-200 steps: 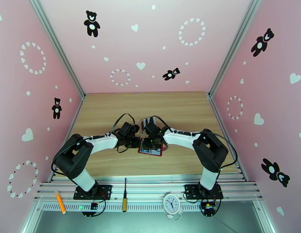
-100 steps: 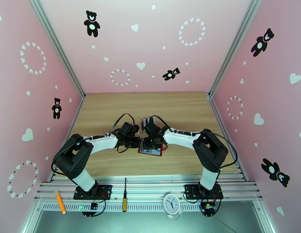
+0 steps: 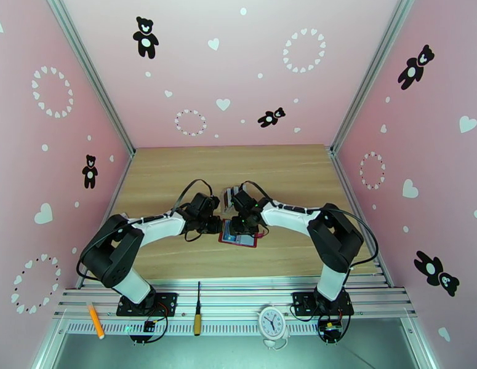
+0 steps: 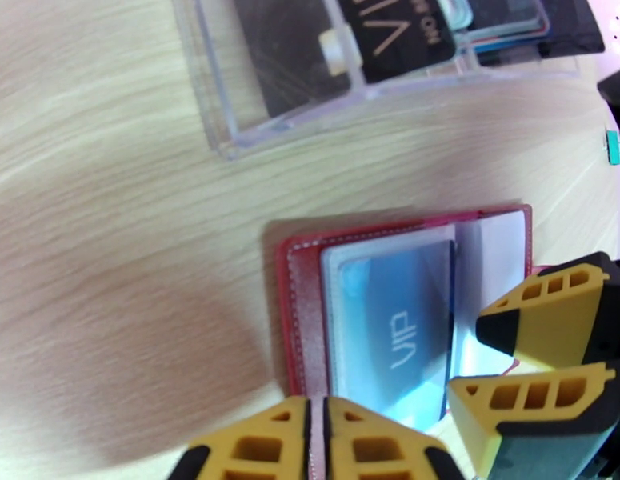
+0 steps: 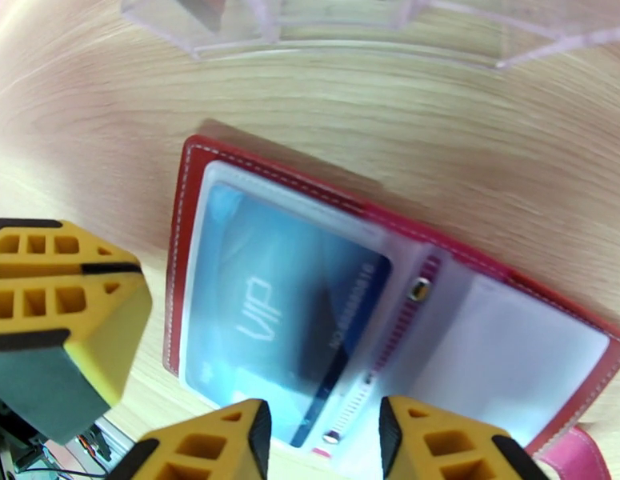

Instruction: Put the credit cards into the card holder

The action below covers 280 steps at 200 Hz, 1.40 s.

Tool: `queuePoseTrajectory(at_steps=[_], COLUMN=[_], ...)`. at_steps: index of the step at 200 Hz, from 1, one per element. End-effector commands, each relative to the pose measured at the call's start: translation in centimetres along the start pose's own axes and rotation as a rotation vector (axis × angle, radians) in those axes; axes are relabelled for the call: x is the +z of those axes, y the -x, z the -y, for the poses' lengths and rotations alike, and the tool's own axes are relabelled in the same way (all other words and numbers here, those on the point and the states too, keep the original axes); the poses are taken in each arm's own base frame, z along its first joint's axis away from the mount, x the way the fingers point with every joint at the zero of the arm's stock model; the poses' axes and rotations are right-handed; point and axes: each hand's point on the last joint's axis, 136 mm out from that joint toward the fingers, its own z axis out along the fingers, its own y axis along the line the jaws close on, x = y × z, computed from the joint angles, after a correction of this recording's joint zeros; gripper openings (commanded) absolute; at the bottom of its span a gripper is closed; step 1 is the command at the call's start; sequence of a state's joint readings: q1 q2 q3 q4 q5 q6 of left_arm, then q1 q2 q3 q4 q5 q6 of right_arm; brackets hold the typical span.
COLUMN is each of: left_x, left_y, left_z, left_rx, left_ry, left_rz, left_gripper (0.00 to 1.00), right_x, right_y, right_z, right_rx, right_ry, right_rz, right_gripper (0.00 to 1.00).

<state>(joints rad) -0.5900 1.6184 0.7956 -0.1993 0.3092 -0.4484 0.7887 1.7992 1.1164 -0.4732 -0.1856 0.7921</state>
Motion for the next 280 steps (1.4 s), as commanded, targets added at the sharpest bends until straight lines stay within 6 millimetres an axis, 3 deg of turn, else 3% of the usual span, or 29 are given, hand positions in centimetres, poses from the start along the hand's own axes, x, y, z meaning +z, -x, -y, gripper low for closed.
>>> queuePoseTrajectory(at_steps=[1, 126, 203, 280], left_x=[-0.8, -0.1, 0.7, 2.2], left_y=[0.4, 0.3, -0.3, -2.2], left_z=[-0.4, -2.1, -2.5, -2.8], left_rx=[0.009, -0.04, -0.049, -0.051], left_ry=[0.014, 0.049, 0.058, 0.084], left_rz=[0.033, 0.008, -0.035, -0.105], left_gripper=[0.16, 0.15, 0.13, 0.13], right_x=[-1.8, -1.9, -4.7, -5.7], right_y=[1.1, 2.8, 4.6, 1.9], right_z=[-0.4, -0.4, 2.8, 6.4], right_rx=[-0.015, -0.008, 0.027, 0.077], right_ry=[0.005, 0.021, -0.02, -0.052], right_rz=[0.035, 0.049, 0.1, 0.101], right_gripper=[0.43, 0.43, 0.43, 0.43])
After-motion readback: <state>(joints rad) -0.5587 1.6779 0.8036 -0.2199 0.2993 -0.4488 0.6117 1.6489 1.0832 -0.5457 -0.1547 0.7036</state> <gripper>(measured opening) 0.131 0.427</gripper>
